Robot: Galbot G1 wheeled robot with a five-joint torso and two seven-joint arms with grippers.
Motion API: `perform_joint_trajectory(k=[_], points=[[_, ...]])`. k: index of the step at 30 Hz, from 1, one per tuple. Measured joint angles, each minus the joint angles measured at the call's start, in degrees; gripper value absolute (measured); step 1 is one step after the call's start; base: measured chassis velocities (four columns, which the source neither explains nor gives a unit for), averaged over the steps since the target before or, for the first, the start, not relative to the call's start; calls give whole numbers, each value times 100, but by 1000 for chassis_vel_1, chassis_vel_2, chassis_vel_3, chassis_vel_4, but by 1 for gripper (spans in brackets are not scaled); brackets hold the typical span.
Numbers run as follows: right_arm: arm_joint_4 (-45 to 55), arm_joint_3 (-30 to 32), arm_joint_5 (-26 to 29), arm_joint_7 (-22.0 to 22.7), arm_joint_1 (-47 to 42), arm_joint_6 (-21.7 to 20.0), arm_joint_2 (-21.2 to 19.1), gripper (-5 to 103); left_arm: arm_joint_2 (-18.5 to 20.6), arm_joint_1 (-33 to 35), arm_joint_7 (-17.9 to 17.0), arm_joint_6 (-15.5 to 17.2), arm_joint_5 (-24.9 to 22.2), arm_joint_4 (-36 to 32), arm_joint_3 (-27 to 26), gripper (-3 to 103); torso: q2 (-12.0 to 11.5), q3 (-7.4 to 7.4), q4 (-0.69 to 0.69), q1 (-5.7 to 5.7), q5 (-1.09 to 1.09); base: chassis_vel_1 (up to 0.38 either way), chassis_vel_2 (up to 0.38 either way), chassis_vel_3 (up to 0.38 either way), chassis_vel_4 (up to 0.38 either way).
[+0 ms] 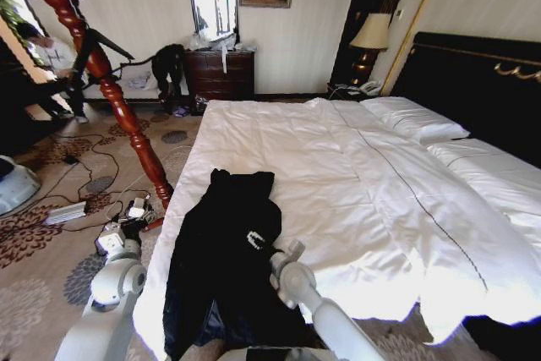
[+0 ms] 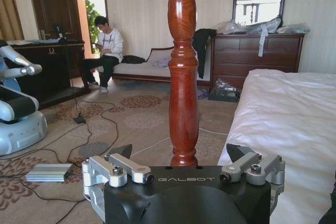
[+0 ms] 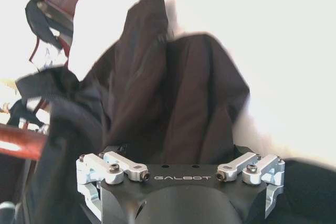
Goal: Pick up the clothes from the bed and hang them on the clothes hanger.
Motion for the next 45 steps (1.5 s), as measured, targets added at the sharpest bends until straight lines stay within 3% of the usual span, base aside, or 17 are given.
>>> perform_joint_trajectory(k=[11,17,26,31,34,40,45], points=[[-93,444,706,886,101,-47,98,100,-55,49,-11,14,32,-18,31,100,0,0,0,0,0,0,0,0,0],[-292,422,772,906,254,-289,80,100,-25,66,-14,24,32,-43,20,100,0,0,0,0,0,0,0,0,0],[-464,138,763,554,388,-690,-341,103,-2,98,-16,26,27,-72,-6,100,0,-1,0,-1,0,0,0,0,0],[-467,-4,661,238,418,-690,-393,90,5,27,-16,27,12,-25,5,100,0,-1,-2,-1,-1,0,0,0,0],[-469,-42,591,45,465,-551,-359,74,3,-18,-16,27,7,20,26,100,0,0,2,-1,0,0,0,0,0],[-459,-43,509,-147,511,-364,-404,57,25,-89,-16,26,-26,65,32,100,0,0,0,-1,0,0,0,0,0],[-353,16,383,-199,524,-252,-522,36,35,-124,-18,27,-48,84,39,100,0,0,1,-1,0,0,0,0,0]])
